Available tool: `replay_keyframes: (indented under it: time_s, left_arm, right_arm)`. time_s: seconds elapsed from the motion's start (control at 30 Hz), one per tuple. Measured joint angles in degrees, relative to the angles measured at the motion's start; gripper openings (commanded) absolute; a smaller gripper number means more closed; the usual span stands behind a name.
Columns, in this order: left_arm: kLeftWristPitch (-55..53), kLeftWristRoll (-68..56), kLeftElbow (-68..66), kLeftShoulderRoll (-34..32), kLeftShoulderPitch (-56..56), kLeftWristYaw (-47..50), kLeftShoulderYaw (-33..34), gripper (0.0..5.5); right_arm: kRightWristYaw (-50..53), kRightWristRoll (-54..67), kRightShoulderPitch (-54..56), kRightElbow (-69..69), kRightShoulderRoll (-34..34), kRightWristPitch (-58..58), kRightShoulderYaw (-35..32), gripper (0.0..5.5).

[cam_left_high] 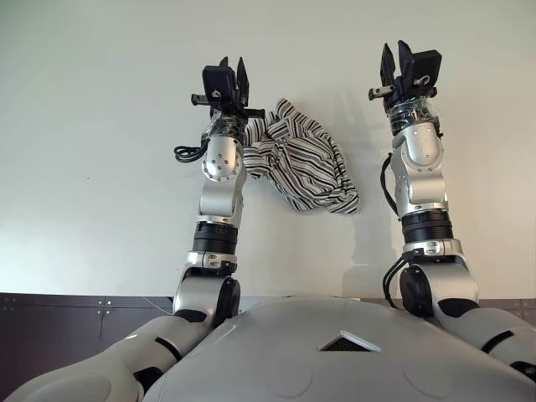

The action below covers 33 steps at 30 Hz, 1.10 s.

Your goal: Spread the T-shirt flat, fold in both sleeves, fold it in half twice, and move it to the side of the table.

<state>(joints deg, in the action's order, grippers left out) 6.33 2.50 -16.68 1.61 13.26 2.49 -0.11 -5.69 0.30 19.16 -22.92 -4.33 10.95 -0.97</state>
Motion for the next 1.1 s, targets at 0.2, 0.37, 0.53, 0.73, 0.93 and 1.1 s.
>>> replay_keyframes:
  time_s: [0.2,0.37,0.53,0.73,0.93,1.1]
  left_arm:
    - [-1.29,0.08,1.09,-0.02,-0.60,0.00,-0.03,1.23]
    - [-1.51,0.08,1.09,-0.60,-0.61,0.01,0.15,1.23]
    - [-1.83,0.15,1.09,-0.69,-0.63,0.36,0.09,1.23]
    - [-1.92,0.33,1.06,-0.34,-1.03,1.37,0.08,1.23]
    - [-2.62,0.63,1.09,-0.37,-1.07,2.65,0.35,1.23]
    - [-3.60,0.72,1.80,-0.39,-1.69,2.80,0.30,1.23]
  right_arm:
    - [0.20,-0.19,-0.14,0.01,0.02,0.00,0.32,1.12]
    - [0.26,-0.19,-0.13,-0.06,0.01,0.01,0.32,1.12]
    - [0.22,-0.19,-0.13,-0.05,0.00,0.00,0.35,1.12]
    - [-0.06,-0.09,-0.07,-0.20,-0.24,-1.31,0.09,1.12]
    - [0.22,-0.04,0.01,-0.15,-0.40,-3.02,-0.28,1.12]
    - [0.19,0.55,-0.17,0.67,-0.17,-3.99,-0.49,1.12]
